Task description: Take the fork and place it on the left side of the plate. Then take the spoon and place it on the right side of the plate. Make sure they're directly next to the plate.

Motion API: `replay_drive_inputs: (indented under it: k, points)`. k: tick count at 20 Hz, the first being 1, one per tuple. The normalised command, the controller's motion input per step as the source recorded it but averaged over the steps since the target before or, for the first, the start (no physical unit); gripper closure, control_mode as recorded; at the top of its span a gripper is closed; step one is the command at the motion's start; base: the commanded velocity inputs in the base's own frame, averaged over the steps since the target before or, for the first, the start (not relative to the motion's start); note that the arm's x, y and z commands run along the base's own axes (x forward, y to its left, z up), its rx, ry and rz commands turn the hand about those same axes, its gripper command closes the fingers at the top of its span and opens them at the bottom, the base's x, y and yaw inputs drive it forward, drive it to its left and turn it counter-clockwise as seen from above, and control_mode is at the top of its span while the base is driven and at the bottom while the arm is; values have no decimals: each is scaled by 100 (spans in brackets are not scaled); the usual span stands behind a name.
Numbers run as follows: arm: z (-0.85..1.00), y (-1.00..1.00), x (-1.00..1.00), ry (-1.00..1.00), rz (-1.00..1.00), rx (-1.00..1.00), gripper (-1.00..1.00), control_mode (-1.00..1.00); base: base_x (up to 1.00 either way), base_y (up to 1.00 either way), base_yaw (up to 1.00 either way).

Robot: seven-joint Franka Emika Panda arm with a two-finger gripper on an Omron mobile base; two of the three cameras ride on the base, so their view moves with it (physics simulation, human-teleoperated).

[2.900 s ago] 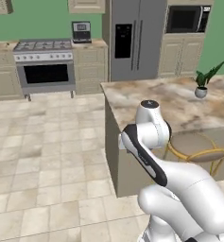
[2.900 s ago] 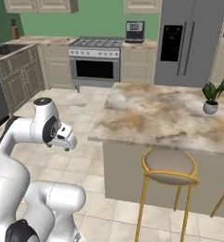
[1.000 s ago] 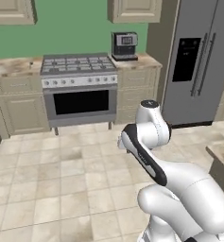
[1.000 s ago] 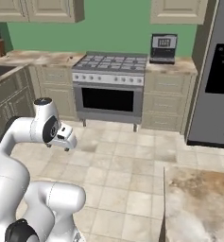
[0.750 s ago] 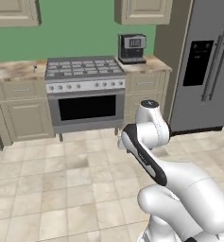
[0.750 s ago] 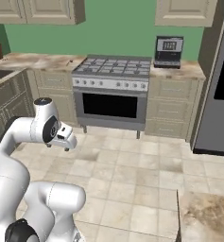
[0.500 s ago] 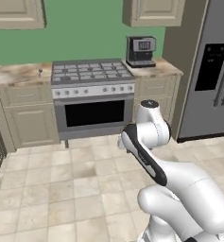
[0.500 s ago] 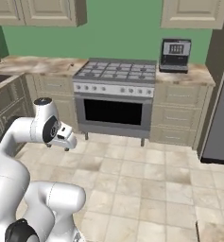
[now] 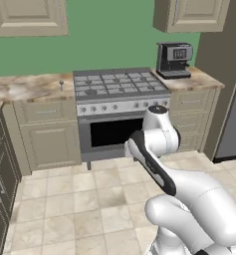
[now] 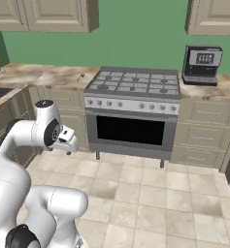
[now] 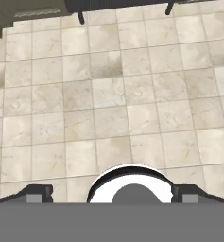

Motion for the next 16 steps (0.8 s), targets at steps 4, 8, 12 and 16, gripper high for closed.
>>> replay_drive_inputs:
  k: [4,8,12,16]
  points:
    - [0,0,0,0,0,0,-100,100,82,67,0]
    - [0,0,0,0,0,0,-100,100,82,66,0]
    - [0,0,0,0,0,0,-100,100,80,68,0]
    - [0,0,0,0,0,0,-100,100,76,68,0]
